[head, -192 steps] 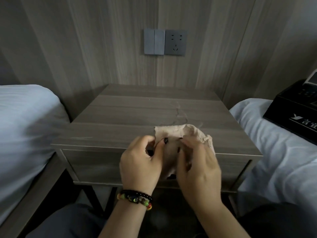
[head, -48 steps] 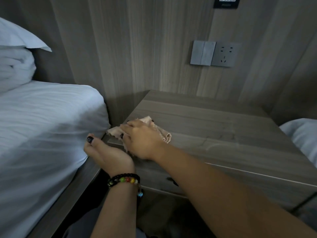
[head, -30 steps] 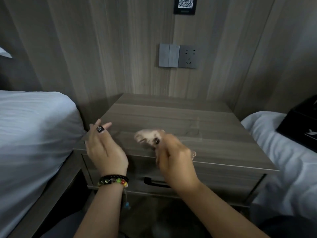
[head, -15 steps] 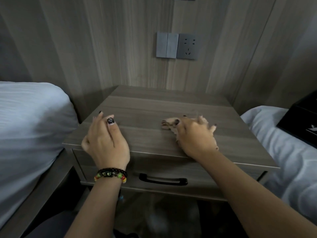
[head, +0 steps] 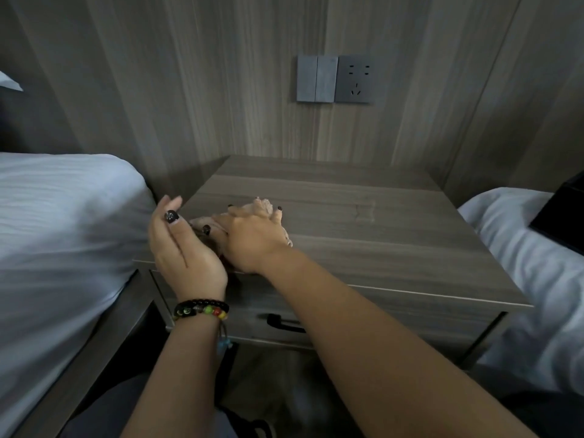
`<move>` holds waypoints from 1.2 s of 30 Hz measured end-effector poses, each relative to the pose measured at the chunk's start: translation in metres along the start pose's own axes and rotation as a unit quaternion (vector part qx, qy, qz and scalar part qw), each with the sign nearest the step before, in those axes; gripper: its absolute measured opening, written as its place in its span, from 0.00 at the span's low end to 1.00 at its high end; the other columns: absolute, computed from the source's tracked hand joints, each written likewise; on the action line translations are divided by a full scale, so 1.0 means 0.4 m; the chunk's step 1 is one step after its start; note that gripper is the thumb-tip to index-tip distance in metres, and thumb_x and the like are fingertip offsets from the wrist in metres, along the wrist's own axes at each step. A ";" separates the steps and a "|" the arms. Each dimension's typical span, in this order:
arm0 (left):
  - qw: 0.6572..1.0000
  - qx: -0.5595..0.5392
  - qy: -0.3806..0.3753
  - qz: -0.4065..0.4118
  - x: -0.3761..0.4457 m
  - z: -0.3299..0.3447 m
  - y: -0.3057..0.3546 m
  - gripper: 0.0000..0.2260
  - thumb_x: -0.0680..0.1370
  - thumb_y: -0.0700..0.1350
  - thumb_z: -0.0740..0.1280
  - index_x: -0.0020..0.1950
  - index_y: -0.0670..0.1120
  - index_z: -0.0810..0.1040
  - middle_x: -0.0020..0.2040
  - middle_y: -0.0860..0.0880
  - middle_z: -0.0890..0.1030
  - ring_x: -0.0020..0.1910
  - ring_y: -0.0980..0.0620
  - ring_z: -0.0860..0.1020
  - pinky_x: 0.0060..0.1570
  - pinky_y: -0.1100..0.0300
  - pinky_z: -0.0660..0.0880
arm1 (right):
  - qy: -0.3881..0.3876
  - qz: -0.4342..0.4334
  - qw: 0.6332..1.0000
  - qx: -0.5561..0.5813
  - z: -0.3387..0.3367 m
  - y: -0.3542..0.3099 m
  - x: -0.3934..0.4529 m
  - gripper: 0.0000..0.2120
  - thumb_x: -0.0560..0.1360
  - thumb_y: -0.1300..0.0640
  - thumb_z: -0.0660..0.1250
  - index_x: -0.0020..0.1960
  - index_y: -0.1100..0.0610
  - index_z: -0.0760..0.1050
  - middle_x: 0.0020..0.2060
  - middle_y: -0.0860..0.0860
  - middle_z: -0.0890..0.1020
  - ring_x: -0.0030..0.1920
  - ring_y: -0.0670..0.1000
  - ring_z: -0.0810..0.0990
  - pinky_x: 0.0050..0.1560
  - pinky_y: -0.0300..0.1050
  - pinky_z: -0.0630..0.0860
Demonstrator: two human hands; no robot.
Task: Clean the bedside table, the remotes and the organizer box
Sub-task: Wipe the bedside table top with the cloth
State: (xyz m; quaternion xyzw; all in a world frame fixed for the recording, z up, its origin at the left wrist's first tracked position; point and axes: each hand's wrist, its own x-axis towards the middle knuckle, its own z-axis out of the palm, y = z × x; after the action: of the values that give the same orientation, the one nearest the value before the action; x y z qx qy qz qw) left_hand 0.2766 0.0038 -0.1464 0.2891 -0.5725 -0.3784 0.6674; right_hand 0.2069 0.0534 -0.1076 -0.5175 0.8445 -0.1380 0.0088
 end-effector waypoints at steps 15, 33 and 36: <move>0.912 0.223 -0.273 0.209 -0.002 0.047 0.020 0.22 0.79 0.54 0.52 0.64 0.42 0.74 0.72 0.43 0.69 0.71 0.45 0.66 0.70 0.50 0.63 | 0.031 0.201 0.974 -0.095 -0.129 0.398 -0.288 0.22 0.81 0.42 0.47 0.75 0.41 0.57 0.76 0.45 0.58 0.77 0.57 0.50 0.71 0.71 0.42; 0.953 0.150 -0.167 0.202 -0.010 0.038 0.021 0.15 0.78 0.45 0.57 0.54 0.41 0.80 0.62 0.46 0.78 0.62 0.47 0.75 0.64 0.53 0.69 | -0.013 0.163 0.985 -0.051 -0.045 0.223 0.096 0.24 0.81 0.48 0.52 0.74 0.56 0.61 0.75 0.58 0.60 0.76 0.65 0.48 0.72 0.68 0.46; 0.956 0.140 -0.181 0.185 -0.001 0.030 0.025 0.15 0.78 0.45 0.56 0.56 0.40 0.79 0.64 0.44 0.77 0.64 0.45 0.74 0.64 0.48 0.69 | -0.005 0.031 0.998 -0.045 -0.014 0.166 0.032 0.22 0.81 0.48 0.51 0.74 0.50 0.61 0.74 0.56 0.62 0.75 0.64 0.52 0.72 0.67 0.49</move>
State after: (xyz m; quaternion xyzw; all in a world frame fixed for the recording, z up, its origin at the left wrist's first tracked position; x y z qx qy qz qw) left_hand 0.2666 0.0103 -0.1364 0.1955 -0.7742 -0.2106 0.5640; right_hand 0.1422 0.0717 -0.1168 -0.4917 0.8654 -0.0964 -0.0060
